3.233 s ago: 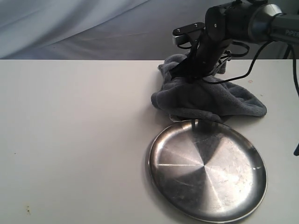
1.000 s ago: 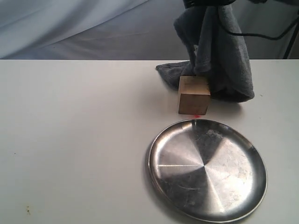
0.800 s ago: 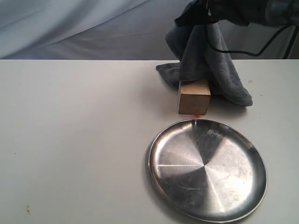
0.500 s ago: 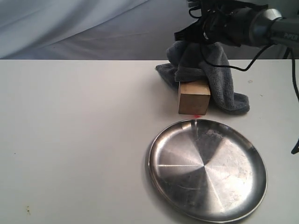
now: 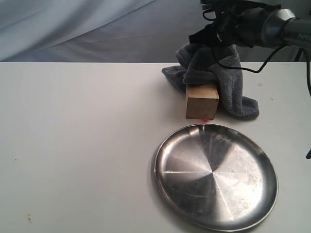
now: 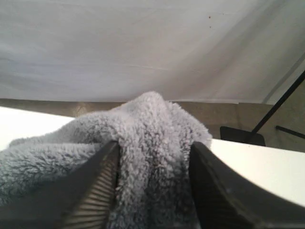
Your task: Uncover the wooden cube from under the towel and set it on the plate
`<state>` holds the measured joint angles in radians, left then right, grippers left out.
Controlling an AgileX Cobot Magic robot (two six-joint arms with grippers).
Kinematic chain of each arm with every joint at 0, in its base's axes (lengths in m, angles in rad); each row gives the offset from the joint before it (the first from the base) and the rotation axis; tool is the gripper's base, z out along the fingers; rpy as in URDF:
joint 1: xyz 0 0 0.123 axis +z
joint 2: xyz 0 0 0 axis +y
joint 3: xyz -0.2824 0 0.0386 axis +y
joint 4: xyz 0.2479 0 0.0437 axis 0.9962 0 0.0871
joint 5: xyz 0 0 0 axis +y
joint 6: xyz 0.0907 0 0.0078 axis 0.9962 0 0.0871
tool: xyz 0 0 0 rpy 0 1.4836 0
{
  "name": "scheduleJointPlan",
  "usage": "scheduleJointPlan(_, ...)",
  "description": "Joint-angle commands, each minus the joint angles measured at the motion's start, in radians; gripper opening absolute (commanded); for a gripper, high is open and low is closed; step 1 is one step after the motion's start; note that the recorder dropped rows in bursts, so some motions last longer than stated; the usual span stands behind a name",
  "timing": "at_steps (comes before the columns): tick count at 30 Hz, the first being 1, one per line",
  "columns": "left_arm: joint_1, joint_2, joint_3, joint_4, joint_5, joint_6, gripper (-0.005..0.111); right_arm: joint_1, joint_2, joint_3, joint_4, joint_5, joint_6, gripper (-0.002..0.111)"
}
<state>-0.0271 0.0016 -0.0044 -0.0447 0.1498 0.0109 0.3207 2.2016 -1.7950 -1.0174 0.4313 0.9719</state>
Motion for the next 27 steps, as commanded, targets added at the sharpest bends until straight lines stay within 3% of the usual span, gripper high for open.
scheduleJointPlan(1,-0.001,-0.002,0.004,0.001,-0.004,-0.002,0.001,0.001,-0.093,0.002,0.051,0.024,-0.032,0.061)
scheduleJointPlan(5,-0.001,-0.002,0.004,0.001,-0.004,-0.001,0.001,0.009,-0.16,0.002,0.264,0.153,-0.227,0.068)
scheduleJointPlan(13,-0.001,-0.002,0.004,0.001,-0.004,-0.001,0.001,0.009,-0.164,0.002,0.879,0.311,-0.853,0.062)
scheduleJointPlan(27,-0.001,-0.002,0.004,0.001,-0.004,-0.001,0.001,0.009,-0.055,0.006,1.128,0.381,-1.002,0.021)
